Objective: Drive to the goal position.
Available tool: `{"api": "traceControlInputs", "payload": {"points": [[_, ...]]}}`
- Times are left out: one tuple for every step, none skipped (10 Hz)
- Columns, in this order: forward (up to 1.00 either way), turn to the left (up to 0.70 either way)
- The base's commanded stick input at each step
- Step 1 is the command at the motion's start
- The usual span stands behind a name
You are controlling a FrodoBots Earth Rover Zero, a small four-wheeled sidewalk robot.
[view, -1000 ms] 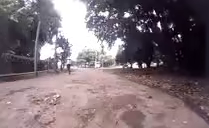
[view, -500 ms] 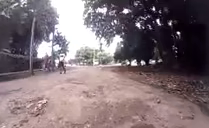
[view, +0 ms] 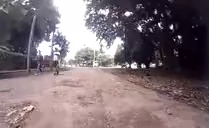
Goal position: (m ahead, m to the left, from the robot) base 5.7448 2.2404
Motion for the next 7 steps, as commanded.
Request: {"api": "traceControlInputs", "payload": {"points": [[0.7,0.0],[0.7,0.0],[0.7,0.0],[0.7,0.0],[0.7,0.0],[0.7,0.0],[0.7,0.0]]}}
